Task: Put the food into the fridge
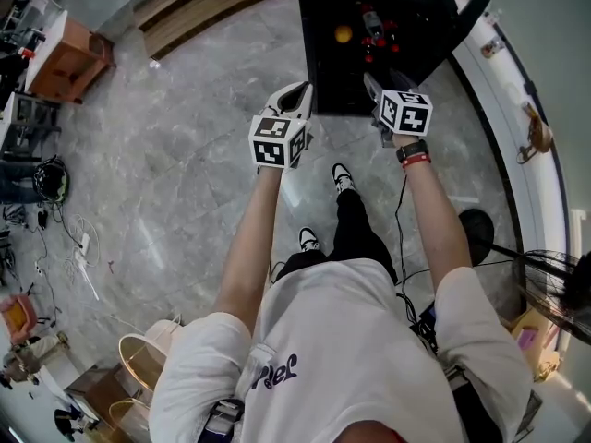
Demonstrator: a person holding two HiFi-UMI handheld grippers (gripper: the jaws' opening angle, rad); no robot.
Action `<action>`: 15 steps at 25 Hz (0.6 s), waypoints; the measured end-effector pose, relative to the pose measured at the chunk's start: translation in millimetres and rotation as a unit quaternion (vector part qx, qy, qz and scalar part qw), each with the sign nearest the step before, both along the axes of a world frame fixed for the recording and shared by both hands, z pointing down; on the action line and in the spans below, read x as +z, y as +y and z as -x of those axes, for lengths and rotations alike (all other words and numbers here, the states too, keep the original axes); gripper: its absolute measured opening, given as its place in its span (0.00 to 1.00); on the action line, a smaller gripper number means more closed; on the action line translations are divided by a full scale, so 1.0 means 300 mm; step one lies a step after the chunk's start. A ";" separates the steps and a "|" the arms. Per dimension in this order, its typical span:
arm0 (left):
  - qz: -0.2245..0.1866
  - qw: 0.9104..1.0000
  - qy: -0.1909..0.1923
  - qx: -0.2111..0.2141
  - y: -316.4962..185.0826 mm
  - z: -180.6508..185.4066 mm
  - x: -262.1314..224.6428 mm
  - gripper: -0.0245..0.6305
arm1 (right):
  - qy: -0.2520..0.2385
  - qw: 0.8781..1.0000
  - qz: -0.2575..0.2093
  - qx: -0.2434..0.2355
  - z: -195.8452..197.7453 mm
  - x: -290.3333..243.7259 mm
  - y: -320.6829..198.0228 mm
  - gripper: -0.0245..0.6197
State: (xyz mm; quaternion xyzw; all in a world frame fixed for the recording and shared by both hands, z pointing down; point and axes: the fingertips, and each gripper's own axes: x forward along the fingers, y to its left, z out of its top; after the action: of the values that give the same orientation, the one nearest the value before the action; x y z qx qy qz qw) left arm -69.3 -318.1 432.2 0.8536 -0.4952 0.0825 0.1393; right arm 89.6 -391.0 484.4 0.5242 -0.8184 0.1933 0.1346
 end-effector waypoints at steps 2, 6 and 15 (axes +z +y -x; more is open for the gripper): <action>-0.005 1.000 0.003 -0.002 0.028 0.009 -0.031 0.07 | 0.001 1.000 -0.010 -0.002 0.006 -0.041 0.047 0.48; -0.014 1.000 0.008 -0.006 0.104 0.019 -0.082 0.07 | -0.005 0.999 -0.031 -0.011 0.022 -0.112 0.157 0.43; -0.028 1.000 0.008 -0.004 0.254 0.012 -0.153 0.07 | -0.045 0.998 -0.052 0.002 0.018 -0.235 0.371 0.36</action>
State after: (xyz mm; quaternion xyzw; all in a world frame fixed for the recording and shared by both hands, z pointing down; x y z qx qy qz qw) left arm -72.8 -241.8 386.4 0.8557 -0.4999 0.0611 0.1191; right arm 84.2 -279.7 413.9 0.5232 -0.8314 0.1737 0.0699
